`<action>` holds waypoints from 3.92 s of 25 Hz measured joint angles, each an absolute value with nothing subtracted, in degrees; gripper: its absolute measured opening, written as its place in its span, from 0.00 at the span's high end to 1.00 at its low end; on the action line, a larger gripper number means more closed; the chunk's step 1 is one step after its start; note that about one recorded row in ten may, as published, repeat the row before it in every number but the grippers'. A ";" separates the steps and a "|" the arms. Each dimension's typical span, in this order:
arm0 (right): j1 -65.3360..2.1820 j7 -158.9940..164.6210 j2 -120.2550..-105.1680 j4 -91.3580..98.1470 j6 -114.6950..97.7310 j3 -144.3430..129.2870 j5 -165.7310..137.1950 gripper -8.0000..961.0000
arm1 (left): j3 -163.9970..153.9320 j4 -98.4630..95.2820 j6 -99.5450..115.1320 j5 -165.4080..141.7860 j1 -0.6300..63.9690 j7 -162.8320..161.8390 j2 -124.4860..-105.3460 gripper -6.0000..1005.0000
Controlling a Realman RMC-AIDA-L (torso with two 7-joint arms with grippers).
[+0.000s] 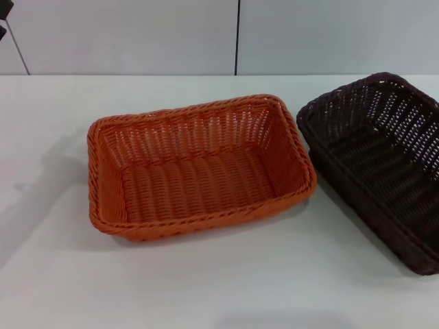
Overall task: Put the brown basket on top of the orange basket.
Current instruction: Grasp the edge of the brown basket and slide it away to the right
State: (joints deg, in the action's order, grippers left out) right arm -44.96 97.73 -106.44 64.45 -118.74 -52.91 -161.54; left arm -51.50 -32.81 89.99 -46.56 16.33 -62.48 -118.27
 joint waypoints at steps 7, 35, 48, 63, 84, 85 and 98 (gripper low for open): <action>-44.88 97.01 -107.05 63.98 -115.54 -53.00 -164.36 0.14 | -51.50 -32.60 90.00 -46.59 16.47 -62.28 -118.31 0.28; -46.57 95.08 -111.73 66.00 -120.02 -53.63 -161.89 0.70 | -51.51 -32.49 91.22 -45.16 15.71 -62.26 -118.18 0.28; -47.24 95.23 -111.65 67.50 -124.39 -52.50 -158.26 0.81 | -50.12 -32.66 92.61 -45.04 15.19 -63.00 -117.98 0.28; -47.51 95.84 -114.15 65.18 -120.23 -59.31 -163.28 0.82 | -50.10 -32.02 92.73 -44.99 14.50 -62.52 -118.06 0.28; -48.18 97.76 -116.16 68.25 -118.60 -58.74 -166.06 0.61 | -50.10 -31.29 92.79 -45.00 14.41 -62.30 -118.12 0.28; -48.18 97.76 -116.16 68.25 -118.60 -58.74 -166.06 0.61 | -50.10 -31.29 92.79 -45.00 14.41 -62.30 -118.09 0.28; -47.64 98.72 -117.19 72.93 -121.33 -58.63 -166.56 0.45 | -50.01 -31.29 92.82 -44.99 14.54 -62.31 -118.04 0.28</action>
State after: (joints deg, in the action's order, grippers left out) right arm -47.64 98.72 -117.19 72.93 -121.33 -58.63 -166.56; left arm -50.01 -31.29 92.82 -44.99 14.54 -62.31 -118.04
